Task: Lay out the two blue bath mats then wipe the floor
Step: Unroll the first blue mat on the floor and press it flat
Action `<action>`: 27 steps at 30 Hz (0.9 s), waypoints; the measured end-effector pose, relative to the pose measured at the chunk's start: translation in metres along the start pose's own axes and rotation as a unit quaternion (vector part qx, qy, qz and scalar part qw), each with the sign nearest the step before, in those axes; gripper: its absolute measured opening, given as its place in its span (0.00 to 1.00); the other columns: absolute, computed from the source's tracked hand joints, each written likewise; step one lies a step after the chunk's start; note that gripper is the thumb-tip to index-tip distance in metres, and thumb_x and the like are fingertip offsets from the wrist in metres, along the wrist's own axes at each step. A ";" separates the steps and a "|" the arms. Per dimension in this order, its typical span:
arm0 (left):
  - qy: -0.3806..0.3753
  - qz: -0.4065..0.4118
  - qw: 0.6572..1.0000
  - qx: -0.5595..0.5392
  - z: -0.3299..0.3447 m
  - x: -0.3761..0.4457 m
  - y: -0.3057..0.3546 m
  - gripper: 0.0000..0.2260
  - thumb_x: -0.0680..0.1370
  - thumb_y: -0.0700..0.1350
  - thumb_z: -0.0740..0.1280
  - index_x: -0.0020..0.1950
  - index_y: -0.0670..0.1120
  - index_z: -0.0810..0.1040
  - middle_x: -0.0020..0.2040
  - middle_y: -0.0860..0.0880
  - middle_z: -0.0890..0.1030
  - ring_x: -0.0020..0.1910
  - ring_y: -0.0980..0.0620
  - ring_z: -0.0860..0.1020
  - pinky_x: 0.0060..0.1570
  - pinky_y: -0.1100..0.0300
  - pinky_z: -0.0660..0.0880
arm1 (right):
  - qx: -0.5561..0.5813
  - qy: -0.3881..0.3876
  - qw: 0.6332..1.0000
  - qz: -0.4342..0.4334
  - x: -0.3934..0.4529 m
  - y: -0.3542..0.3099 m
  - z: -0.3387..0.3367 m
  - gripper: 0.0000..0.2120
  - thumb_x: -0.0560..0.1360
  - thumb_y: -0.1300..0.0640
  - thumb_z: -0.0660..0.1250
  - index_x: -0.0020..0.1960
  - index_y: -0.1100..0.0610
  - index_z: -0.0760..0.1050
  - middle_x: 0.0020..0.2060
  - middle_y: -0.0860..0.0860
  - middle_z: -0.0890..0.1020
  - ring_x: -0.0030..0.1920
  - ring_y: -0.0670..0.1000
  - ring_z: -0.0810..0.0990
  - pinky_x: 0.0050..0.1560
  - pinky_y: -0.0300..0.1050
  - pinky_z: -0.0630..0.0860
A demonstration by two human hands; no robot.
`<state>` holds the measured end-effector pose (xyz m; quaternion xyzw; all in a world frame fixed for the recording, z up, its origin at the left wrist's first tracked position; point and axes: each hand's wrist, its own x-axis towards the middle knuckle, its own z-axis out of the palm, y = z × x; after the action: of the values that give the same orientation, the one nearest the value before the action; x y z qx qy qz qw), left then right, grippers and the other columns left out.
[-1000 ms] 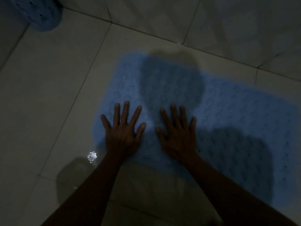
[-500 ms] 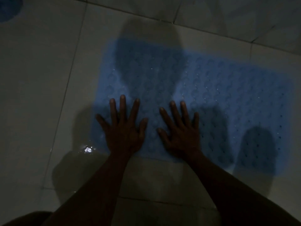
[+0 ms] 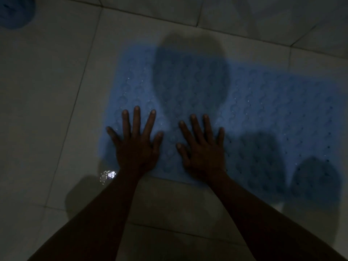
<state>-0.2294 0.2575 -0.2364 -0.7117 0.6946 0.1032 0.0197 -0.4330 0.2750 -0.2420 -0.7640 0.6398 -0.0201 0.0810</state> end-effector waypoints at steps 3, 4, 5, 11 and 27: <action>-0.030 -0.012 0.999 -0.004 -0.001 0.003 0.000 0.29 0.82 0.67 0.44 0.82 0.61 0.47 0.83 0.49 0.46 0.81 0.41 0.43 0.72 0.25 0.44 | 0.017 0.013 1.000 -0.002 -0.002 0.001 0.003 0.31 0.81 0.36 0.52 0.81 0.44 0.54 0.82 0.49 0.53 0.82 0.56 0.47 0.76 0.70 0.47; -0.031 -0.014 0.999 -0.005 -0.001 0.002 0.000 0.28 0.82 0.67 0.43 0.81 0.62 0.45 0.83 0.50 0.44 0.81 0.41 0.42 0.72 0.26 0.42 | 0.024 0.017 1.000 -0.002 -0.003 0.001 0.004 0.30 0.82 0.36 0.52 0.81 0.44 0.54 0.82 0.49 0.54 0.82 0.56 0.47 0.76 0.70 0.47; -0.029 -0.015 0.999 -0.005 -0.002 0.000 0.001 0.28 0.82 0.67 0.42 0.81 0.63 0.43 0.83 0.51 0.42 0.81 0.42 0.40 0.72 0.26 0.41 | 0.031 0.021 0.999 -0.002 -0.003 0.001 0.006 0.30 0.82 0.38 0.53 0.81 0.44 0.55 0.82 0.49 0.55 0.82 0.57 0.48 0.76 0.70 0.47; -0.042 -0.064 0.996 -0.056 -0.006 -0.022 0.040 0.28 0.82 0.67 0.39 0.80 0.63 0.39 0.83 0.51 0.40 0.81 0.46 0.37 0.74 0.31 0.38 | 0.124 -0.017 0.992 -0.016 -0.017 0.025 -0.004 0.30 0.81 0.40 0.49 0.81 0.49 0.58 0.81 0.53 0.59 0.81 0.56 0.52 0.76 0.68 0.52; -0.046 0.132 0.990 -0.024 0.044 -0.036 0.309 0.29 0.81 0.68 0.43 0.80 0.64 0.40 0.83 0.51 0.40 0.80 0.44 0.35 0.70 0.26 0.38 | 0.081 0.001 0.968 0.238 -0.122 0.255 -0.027 0.34 0.80 0.32 0.48 0.81 0.39 0.43 0.82 0.46 0.42 0.81 0.55 0.38 0.76 0.72 0.43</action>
<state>-0.5421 0.2896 -0.2378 -0.6088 0.7778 0.1546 0.0205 -0.7075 0.3493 -0.2446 -0.5803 0.7997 -0.0524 0.1448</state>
